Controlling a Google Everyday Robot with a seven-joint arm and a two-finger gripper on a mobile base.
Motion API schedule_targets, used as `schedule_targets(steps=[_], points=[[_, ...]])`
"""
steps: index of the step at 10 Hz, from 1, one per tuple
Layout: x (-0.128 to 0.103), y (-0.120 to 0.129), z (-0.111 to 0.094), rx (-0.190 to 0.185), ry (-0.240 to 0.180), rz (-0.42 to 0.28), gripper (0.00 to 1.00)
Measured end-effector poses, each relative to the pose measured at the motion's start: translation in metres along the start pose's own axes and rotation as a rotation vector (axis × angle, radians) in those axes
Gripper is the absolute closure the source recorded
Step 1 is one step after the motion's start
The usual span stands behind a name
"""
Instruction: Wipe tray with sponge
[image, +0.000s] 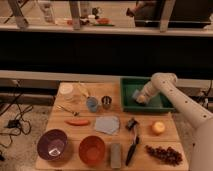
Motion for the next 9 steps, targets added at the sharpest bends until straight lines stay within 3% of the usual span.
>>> schedule_targets(steps=[9], points=[[0.044,-0.049,-0.010,0.096,0.062,0.114,1.00]])
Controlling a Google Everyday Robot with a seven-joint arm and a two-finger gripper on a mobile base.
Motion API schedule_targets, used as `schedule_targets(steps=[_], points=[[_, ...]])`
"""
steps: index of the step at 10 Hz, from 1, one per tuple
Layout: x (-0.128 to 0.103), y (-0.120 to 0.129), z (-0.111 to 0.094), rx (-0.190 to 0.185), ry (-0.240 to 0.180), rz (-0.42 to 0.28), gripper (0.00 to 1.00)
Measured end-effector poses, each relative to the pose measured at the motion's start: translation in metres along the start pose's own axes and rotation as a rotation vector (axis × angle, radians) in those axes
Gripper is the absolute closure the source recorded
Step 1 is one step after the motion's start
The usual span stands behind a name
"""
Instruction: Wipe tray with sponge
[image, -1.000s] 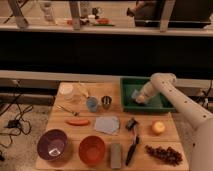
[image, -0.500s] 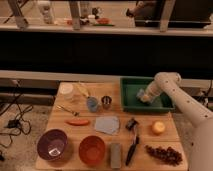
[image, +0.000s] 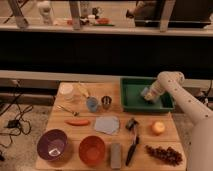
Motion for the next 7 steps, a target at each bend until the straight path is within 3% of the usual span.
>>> schedule_targets(steps=[4,7], points=[[0.013,-0.022,-0.009,0.052,0.017,0.045,1.00],[0.022,-0.028,-0.005,0.056,0.047,0.056,1.00]])
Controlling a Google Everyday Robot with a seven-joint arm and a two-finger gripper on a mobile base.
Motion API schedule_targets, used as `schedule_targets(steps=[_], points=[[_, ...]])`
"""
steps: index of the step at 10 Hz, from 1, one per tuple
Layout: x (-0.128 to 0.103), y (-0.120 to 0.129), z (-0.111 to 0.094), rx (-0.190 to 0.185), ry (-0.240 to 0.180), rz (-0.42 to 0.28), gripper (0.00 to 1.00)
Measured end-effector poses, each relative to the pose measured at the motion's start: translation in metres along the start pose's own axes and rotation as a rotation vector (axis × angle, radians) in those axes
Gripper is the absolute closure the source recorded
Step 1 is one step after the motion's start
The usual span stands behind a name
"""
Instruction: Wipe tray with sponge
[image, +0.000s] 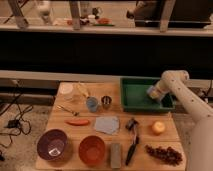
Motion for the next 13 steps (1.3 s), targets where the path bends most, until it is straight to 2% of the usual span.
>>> schedule_targets(steps=[5,10,13], points=[[-0.016,0.006,0.019,-0.021,0.038,-0.051,1.00],[-0.033,-0.017,0.030,0.011,0.060,-0.074,1.00],[-0.025,-0.028,0.035,0.019,0.080,-0.069,1.00]])
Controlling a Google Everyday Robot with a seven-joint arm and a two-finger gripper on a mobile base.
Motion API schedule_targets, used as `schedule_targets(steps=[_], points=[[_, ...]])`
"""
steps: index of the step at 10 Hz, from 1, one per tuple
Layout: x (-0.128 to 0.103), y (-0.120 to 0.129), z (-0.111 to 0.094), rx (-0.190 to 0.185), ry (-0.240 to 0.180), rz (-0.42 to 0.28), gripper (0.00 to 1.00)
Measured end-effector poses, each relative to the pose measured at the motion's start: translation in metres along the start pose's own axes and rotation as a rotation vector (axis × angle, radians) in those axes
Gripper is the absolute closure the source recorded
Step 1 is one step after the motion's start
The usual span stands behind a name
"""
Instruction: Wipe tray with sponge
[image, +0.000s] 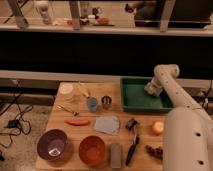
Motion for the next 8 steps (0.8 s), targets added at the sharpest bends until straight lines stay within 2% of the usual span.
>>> schedule_targets(steps=[2,4,8], points=[[-0.008,0.010,0.000,-0.014,-0.008,-0.018,1.00],[-0.028,0.032,-0.002,-0.036,-0.033,-0.049,1.00],[-0.049,0.058,-0.006,-0.071,-0.082,-0.097,1.00]])
